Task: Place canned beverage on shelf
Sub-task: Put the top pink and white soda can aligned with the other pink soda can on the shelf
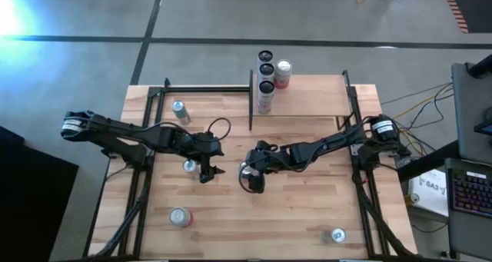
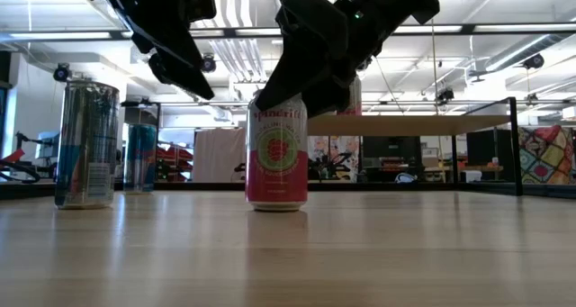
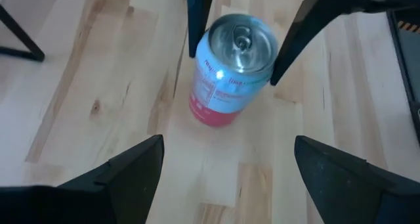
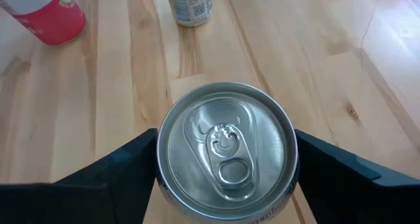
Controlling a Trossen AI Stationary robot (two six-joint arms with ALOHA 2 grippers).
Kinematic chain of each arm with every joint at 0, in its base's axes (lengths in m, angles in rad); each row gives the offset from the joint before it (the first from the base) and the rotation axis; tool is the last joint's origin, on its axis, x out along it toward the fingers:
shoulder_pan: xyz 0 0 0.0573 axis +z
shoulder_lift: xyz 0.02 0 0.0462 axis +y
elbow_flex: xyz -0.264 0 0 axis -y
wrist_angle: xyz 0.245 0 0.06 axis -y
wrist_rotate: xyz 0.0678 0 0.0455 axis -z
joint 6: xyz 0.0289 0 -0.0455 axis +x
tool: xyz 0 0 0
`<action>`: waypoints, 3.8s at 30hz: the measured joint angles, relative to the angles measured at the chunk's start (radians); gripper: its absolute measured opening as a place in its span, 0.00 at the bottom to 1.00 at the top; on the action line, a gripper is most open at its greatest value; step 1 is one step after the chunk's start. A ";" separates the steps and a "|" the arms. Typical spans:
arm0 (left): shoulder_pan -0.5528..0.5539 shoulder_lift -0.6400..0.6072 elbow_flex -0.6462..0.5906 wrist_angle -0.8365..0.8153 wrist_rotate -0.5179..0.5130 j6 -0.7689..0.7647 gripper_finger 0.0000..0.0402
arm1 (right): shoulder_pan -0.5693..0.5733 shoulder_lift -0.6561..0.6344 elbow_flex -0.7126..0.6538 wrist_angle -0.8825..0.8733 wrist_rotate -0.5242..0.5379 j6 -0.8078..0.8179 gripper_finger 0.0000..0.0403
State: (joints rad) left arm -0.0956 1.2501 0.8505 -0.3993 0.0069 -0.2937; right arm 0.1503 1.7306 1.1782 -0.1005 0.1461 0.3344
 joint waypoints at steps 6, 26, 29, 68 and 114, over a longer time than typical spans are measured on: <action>0.006 -0.004 0.005 0.015 -0.046 0.039 0.77 | -0.001 -0.006 0.008 -0.007 0.009 0.057 0.71; 0.030 -0.108 0.006 0.210 -0.186 0.022 0.77 | 0.004 -0.456 0.000 -0.544 0.201 0.328 0.71; 0.032 -0.132 0.005 0.252 -0.198 0.025 0.77 | 0.002 -0.528 -0.008 -0.635 0.269 0.376 0.71; 0.153 -0.314 0.004 0.064 -0.305 0.117 0.77 | -0.637 -0.449 0.099 -0.468 0.032 -0.048 0.72; 0.221 -0.360 0.073 0.001 -0.455 0.146 0.58 | -0.538 -0.659 -0.001 -0.613 0.093 0.160 0.74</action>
State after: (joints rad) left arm 0.1251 0.8903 0.9234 -0.3986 -0.4484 -0.1477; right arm -0.3876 1.0714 1.1775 -0.7130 0.2386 0.4941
